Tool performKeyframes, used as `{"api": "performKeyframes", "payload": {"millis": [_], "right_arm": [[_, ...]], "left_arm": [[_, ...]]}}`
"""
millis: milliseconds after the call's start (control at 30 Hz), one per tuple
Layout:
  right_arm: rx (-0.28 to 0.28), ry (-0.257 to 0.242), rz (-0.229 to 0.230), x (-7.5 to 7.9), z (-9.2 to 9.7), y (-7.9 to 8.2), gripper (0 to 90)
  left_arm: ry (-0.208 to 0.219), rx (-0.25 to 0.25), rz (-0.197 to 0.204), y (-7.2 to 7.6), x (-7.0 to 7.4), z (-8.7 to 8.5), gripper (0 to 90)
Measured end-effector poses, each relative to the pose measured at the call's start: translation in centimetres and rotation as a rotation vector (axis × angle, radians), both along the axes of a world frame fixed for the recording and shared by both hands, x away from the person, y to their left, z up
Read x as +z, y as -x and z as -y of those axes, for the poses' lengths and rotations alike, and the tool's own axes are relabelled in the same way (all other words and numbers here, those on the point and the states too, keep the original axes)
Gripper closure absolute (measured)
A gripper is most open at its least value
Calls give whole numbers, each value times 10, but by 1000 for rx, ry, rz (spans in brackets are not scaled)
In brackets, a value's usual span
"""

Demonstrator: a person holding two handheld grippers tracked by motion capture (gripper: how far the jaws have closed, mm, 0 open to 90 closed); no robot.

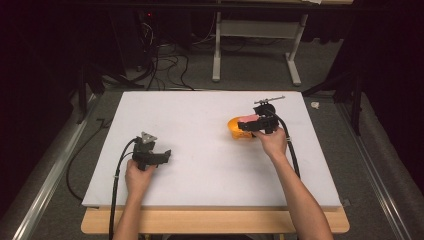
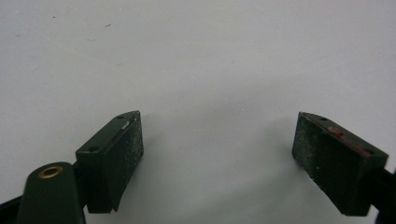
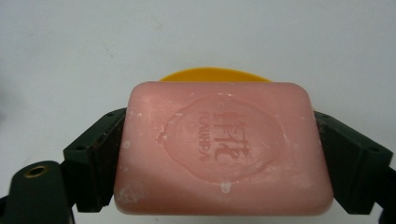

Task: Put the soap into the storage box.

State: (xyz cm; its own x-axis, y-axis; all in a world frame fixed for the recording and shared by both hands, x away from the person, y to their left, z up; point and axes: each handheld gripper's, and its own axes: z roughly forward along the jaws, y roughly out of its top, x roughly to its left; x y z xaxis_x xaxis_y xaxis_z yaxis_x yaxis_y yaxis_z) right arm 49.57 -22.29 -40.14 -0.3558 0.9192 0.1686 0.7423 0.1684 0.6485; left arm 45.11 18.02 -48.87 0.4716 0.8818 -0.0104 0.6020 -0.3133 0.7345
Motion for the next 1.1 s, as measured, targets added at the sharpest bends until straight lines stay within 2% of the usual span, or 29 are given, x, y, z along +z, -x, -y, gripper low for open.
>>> {"api": "performKeyframes", "payload": {"millis": [567,1100], "right_arm": [[-41,24,-66,-11,-8,-12,137],[-40,43,-75,-16,-14,-18,136]], "left_arm": [[0,0,0,0,0,0,169],[1,0,0,0,0,0,169]]}}
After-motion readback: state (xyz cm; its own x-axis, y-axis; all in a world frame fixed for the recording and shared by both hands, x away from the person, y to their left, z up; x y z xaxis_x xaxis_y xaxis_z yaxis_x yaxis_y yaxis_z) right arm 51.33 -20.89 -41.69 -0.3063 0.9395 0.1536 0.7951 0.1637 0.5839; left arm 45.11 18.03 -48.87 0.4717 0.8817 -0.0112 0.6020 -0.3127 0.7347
